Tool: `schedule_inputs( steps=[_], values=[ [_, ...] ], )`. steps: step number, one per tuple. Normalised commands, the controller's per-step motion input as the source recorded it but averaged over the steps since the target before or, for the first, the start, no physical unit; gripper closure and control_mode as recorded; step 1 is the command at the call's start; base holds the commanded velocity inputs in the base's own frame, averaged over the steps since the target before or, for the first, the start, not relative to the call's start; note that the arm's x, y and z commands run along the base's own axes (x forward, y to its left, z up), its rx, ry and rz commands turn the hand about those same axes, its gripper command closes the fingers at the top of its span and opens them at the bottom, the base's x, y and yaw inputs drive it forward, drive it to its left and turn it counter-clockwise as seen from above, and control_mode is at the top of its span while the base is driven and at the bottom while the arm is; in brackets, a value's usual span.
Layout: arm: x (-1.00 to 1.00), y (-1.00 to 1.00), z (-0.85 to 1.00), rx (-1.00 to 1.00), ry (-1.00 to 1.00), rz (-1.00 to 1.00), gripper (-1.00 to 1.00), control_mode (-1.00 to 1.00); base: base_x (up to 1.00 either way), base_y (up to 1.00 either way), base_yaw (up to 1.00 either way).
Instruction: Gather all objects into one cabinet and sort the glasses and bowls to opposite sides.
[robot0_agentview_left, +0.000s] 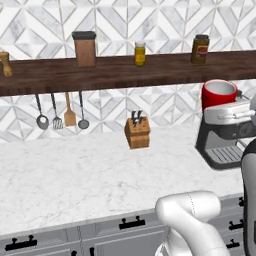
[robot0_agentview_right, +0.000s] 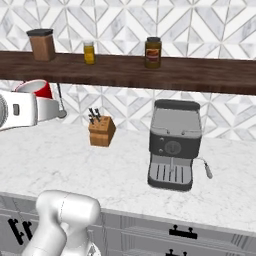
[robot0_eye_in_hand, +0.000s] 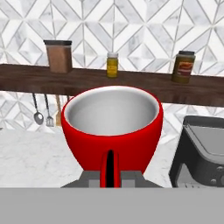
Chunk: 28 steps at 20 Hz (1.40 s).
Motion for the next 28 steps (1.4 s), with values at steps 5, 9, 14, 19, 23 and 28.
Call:
schedule_inputs(
  steps=[5,9,14,19,23,28],
  values=[
    [0.00,0.00,0.00,0.00,0.00,0.00,1.00,1.00,-1.00,0.02,0.03],
    [0.00,0.00,0.00,0.00,0.00,0.00,1.00,1.00,-1.00,0.25,0.06],
    [0.00,0.00,0.00,0.00,0.00,0.00,1.00,1.00,-1.00,0.73,0.05],
    [0.00,0.00,0.00,0.00,0.00,0.00,1.00,1.00,-0.79,0.98,0.13],
    [0.00,0.00,0.00,0.00,0.00,0.00,1.00,1.00,-0.44,1.00,0.16],
    [0.00,0.00,0.00,0.00,0.00,0.00,1.00,1.00,-0.42,1.00,0.11]
  ],
)
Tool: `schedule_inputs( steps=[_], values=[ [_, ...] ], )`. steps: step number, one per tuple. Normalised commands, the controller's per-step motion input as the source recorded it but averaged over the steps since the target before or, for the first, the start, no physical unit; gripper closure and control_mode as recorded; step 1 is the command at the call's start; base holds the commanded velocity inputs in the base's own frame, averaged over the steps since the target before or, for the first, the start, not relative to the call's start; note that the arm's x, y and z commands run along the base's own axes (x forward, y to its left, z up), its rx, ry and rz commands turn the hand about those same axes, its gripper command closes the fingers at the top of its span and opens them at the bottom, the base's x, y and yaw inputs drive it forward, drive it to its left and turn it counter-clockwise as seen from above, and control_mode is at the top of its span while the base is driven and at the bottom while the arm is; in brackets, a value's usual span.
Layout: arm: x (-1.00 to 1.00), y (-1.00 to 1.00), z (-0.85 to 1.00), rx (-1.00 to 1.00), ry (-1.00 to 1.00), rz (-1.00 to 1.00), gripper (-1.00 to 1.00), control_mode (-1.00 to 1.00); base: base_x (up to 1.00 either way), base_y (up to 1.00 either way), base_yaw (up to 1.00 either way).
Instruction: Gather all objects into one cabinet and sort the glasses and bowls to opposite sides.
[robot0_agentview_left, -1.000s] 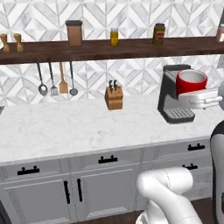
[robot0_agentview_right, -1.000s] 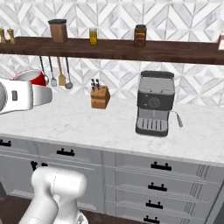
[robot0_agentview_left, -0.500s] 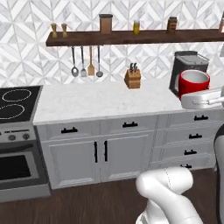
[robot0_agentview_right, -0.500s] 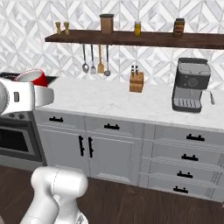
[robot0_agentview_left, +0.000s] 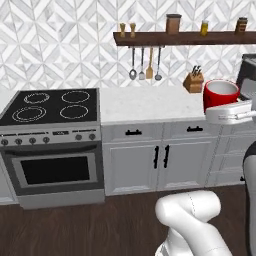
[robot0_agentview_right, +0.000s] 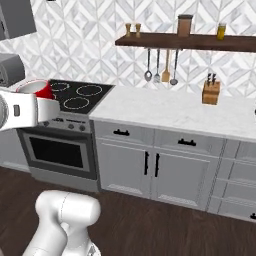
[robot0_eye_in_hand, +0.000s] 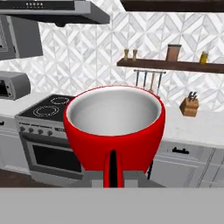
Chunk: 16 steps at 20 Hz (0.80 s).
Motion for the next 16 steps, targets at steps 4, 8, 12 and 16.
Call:
schedule_inputs(
  steps=[4,8,12,16],
  values=[
    [0.00,0.00,0.00,0.00,0.00,0.00,1.00,1.00,-0.09,1.00,0.01],
    [0.00,0.00,0.00,0.00,0.00,0.00,1.00,1.00,0.00,1.00,0.00],
    [0.00,0.00,0.00,0.00,0.00,0.00,1.00,1.00,-0.04,1.00,0.00],
    [0.00,0.00,0.00,0.00,0.00,0.00,1.00,1.00,-0.11,1.00,-0.02]
  ],
)
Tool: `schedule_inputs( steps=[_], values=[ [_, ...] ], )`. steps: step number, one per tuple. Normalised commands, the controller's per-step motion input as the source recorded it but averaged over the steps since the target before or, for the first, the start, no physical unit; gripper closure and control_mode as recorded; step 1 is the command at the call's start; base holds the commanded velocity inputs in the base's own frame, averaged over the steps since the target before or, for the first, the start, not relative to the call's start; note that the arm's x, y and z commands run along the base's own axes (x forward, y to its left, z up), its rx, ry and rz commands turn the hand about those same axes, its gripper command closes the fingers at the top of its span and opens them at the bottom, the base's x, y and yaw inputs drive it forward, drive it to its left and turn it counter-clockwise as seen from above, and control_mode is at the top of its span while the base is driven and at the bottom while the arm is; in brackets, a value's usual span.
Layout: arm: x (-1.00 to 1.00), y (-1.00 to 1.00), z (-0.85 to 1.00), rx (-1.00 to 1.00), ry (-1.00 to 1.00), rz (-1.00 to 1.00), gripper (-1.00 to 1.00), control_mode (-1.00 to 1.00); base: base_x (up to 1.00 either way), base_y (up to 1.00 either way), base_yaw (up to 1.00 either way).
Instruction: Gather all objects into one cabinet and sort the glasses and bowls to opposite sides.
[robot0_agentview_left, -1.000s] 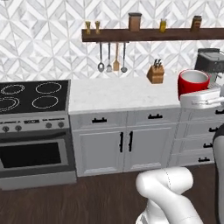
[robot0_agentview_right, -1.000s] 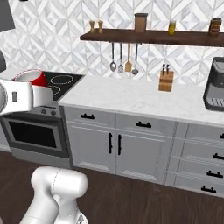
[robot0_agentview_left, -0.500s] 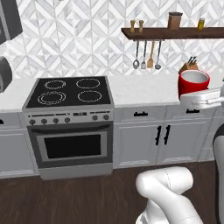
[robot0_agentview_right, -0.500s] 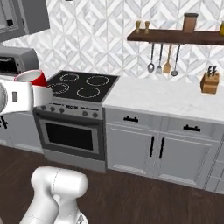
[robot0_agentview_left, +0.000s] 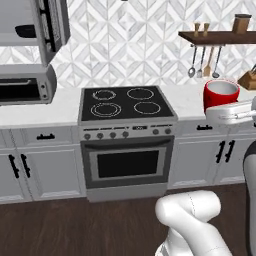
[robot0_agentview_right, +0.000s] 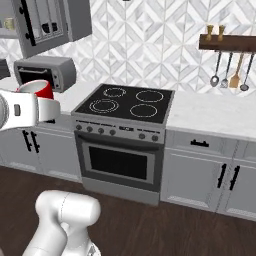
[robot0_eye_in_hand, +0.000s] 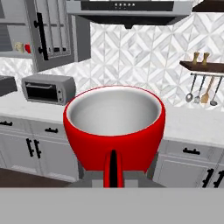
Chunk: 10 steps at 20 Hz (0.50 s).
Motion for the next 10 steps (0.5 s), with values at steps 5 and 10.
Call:
schedule_inputs(
  steps=[5,10],
  values=[
    [0.00,0.00,0.00,0.00,0.00,0.00,1.00,1.00,0.00,1.00,-0.07],
    [0.00,0.00,0.00,0.00,0.00,0.00,1.00,1.00,-0.01,1.00,-0.12]
  ],
)
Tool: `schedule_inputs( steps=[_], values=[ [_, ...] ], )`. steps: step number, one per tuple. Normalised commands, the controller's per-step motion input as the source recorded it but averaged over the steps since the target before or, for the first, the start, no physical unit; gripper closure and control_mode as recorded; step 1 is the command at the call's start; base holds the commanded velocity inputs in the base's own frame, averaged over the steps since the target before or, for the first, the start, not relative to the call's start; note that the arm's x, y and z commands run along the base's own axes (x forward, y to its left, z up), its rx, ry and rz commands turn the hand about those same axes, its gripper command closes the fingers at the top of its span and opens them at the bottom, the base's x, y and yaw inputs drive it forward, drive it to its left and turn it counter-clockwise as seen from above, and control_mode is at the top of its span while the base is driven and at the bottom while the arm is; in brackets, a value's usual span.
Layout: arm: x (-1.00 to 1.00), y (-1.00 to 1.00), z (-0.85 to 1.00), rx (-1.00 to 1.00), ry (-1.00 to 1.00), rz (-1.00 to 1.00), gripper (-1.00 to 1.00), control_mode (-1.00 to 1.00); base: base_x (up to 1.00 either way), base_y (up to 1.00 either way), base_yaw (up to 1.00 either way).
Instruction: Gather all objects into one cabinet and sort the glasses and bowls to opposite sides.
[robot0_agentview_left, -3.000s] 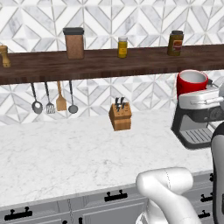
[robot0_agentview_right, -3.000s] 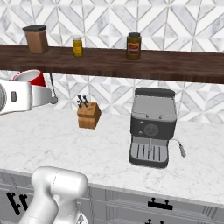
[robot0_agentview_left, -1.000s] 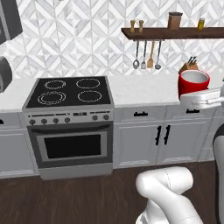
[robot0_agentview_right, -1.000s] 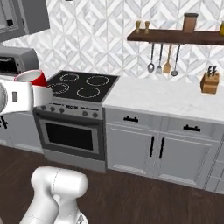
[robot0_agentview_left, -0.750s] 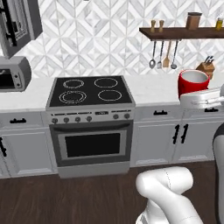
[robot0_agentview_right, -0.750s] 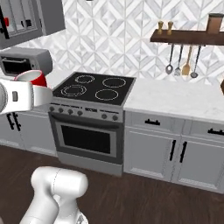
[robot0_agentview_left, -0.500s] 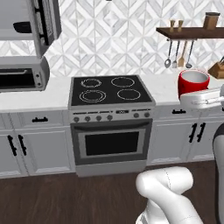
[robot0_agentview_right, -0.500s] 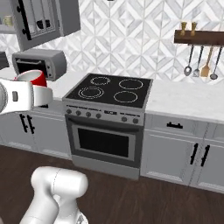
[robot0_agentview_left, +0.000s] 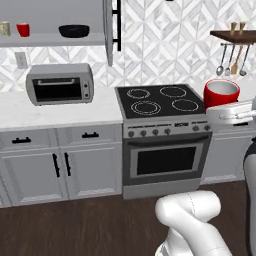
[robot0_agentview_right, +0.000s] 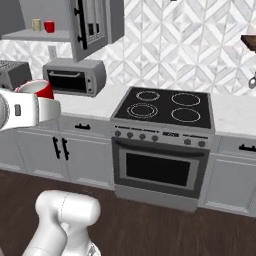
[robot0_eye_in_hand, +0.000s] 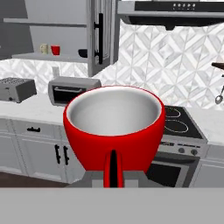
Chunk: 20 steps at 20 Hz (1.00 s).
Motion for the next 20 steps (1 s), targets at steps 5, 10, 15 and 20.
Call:
schedule_inputs(
  steps=[5,10,15,20],
  values=[
    [0.00,0.00,0.00,0.00,0.00,0.00,1.00,1.00,0.00,1.00,-0.12],
    [0.00,0.00,0.00,0.00,0.00,0.00,1.00,1.00,0.10,1.00,-0.11],
    [0.00,0.00,0.00,0.00,0.00,0.00,1.00,1.00,0.35,1.00,-0.08],
    [0.00,0.00,0.00,0.00,0.00,0.00,1.00,1.00,0.92,0.45,-0.09]
  ],
)
